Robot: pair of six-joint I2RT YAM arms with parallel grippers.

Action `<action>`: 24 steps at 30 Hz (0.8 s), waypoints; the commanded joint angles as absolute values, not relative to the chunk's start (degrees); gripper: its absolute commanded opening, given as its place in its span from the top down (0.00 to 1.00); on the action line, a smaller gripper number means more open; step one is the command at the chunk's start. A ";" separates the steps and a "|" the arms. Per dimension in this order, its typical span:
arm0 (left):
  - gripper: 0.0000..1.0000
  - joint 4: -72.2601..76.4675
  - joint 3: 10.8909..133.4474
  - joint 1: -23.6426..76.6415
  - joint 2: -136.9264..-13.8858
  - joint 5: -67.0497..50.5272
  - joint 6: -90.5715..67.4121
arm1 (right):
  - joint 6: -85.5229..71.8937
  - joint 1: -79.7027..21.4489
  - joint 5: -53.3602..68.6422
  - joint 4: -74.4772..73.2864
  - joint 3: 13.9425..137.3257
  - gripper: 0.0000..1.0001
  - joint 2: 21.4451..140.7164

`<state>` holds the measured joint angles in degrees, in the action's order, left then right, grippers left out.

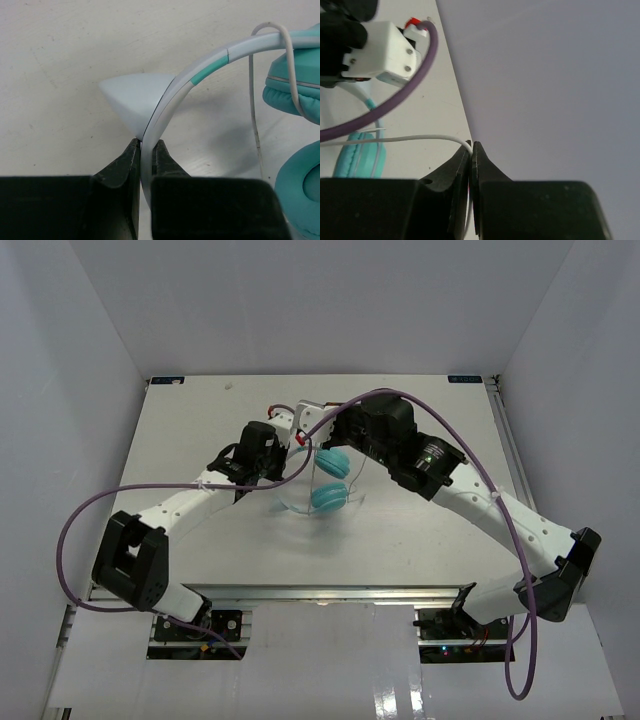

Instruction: Wrap the headphones

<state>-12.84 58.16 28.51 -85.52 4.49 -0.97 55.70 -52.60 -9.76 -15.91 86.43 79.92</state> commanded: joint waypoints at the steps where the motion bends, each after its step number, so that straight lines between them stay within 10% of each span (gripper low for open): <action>1: 1.00 -9.67 56.16 29.88 -77.71 2.02 -2.99 | 54.93 -50.19 -11.86 -9.49 86.57 0.92 78.84; 24: 1.00 -17.75 55.98 36.30 -63.55 -3.49 -1.08 | 43.66 -35.84 0.75 -3.05 82.71 0.92 84.05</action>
